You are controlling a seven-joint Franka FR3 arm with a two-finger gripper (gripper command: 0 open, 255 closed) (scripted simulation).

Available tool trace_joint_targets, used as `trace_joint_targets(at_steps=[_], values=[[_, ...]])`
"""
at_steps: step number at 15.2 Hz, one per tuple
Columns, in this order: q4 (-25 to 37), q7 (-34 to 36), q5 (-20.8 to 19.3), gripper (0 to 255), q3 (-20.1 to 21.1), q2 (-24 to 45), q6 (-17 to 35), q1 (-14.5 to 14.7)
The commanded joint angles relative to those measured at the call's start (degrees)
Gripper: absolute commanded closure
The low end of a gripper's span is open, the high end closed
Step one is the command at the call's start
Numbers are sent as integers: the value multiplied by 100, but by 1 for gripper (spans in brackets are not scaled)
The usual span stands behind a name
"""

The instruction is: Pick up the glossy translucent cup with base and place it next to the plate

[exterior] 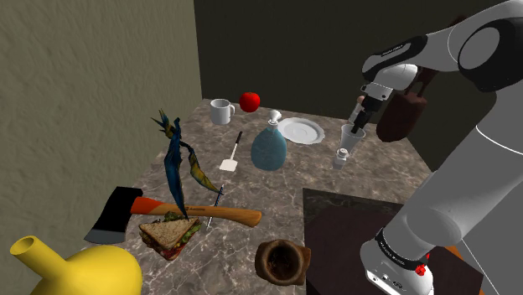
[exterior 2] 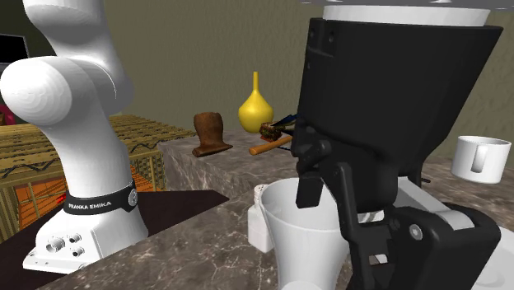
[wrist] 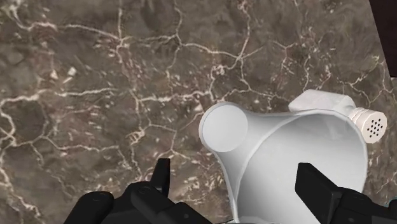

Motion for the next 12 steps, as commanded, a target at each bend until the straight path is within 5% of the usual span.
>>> trace_joint_targets(at_steps=[1,4,12], values=[[146,47,-68,0,-10,-63,-185,-12],[596,137,-199,0,-35,-179,-708,-44],[596,137,-199,0,-35,-179,-708,-44]])
